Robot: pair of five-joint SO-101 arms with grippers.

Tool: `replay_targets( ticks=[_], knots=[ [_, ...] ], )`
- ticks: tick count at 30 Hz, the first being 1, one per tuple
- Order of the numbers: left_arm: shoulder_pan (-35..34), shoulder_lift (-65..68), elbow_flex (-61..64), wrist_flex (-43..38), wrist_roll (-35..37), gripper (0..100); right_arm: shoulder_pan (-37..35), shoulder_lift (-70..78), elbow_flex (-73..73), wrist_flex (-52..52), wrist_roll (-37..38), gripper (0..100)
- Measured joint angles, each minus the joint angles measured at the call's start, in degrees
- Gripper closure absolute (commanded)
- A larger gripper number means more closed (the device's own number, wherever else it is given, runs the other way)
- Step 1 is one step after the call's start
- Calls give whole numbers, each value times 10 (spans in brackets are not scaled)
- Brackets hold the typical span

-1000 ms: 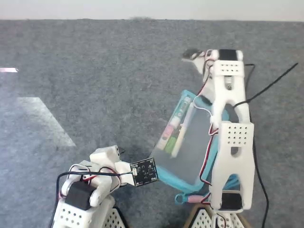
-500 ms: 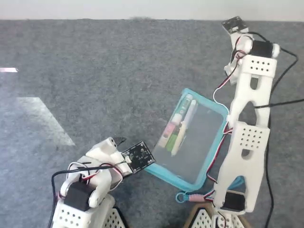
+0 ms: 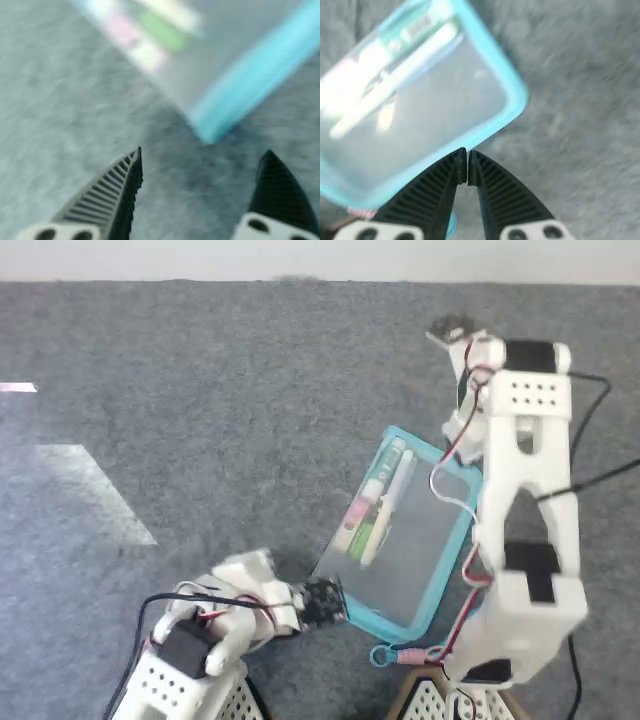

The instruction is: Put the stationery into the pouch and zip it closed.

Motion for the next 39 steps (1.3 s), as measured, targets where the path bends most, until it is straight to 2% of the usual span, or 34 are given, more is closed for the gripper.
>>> replay_targets(
  ticks=[6,10,16,26,35,39],
  knots=[
    [19,3,28,-56,25,656,-4,-36,228,-135,0,992],
    [20,0,30,-81,62,679,3,-36,300,-195,-4,992],
    [20,0,37,-126,75,682,11,-37,314,-215,-15,992],
    [21,0,37,-128,73,682,-27,-37,379,-247,-9,992],
    [-72,1,37,-128,73,679,-33,-37,382,-248,-17,992],
    [-91,1,37,-128,73,659,-33,-37,382,-248,-17,992]
  ],
)
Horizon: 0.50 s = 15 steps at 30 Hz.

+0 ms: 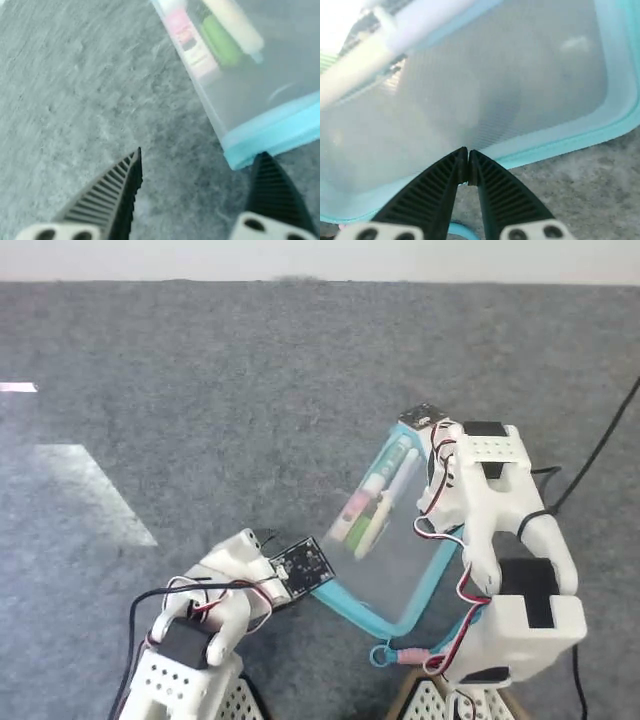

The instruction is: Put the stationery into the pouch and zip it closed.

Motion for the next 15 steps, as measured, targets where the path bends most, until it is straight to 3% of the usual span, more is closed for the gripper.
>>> replay_targets(
  ticks=[15],
  knots=[
    [-6,55,-8,-48,33,656,-26,-78,40,-15,-43,992]
  ],
)
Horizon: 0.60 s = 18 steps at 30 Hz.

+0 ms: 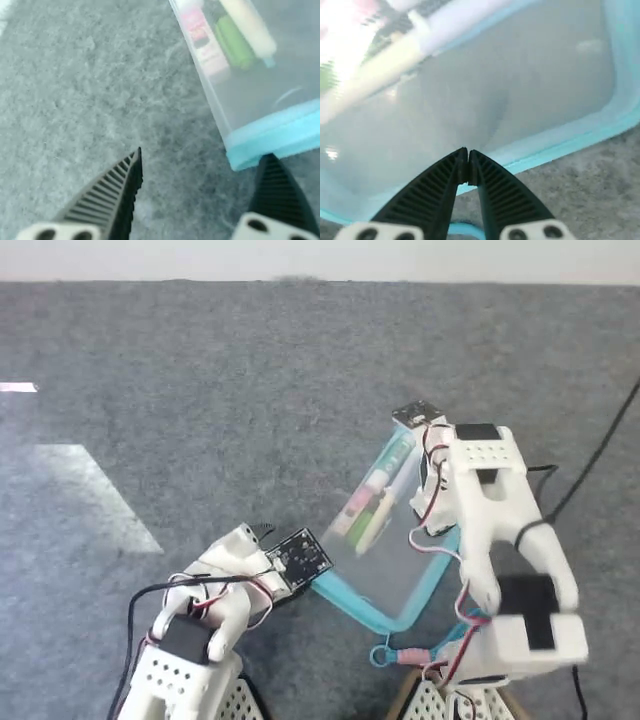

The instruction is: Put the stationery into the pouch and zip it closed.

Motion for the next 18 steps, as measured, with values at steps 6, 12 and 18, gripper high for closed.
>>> replay_targets(
  ticks=[6,12,18],
  knots=[
    [29,134,-121,16,34,659,-15,-155,110,-39,-6,992],
    [65,332,-148,-76,34,660,-3,-179,122,-43,-6,992],
    [68,485,-171,-162,34,675,9,-102,120,-68,-6,992]
  ],
)
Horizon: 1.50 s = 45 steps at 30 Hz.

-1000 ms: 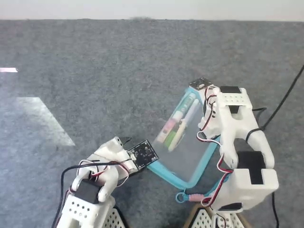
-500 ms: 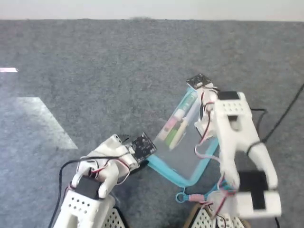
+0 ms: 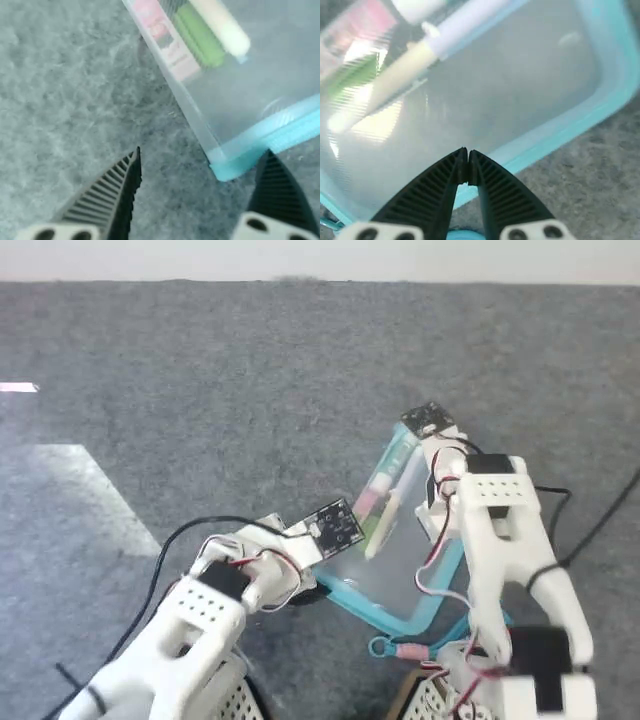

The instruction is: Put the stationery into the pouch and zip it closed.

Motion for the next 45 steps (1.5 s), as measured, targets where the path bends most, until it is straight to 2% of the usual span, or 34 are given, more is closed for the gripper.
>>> replay_targets(
  ticks=[6,10,15,21,28,34,45],
  knots=[
    [-19,22,-12,21,-52,677,3,92,-47,-2,-1,992],
    [-25,-53,27,54,-84,674,3,104,-57,-1,-1,992],
    [-25,-173,67,62,-84,674,3,110,-58,-1,-1,992],
    [-11,-164,58,62,-66,675,2,110,-58,-1,-1,992],
    [-7,-7,1,2,-59,684,2,110,-58,-1,0,992],
    [-8,121,-38,-69,-2,698,6,110,-59,-5,-2,992],
    [-18,149,-47,-194,83,726,-23,110,-69,-6,-2,992]
  ],
)
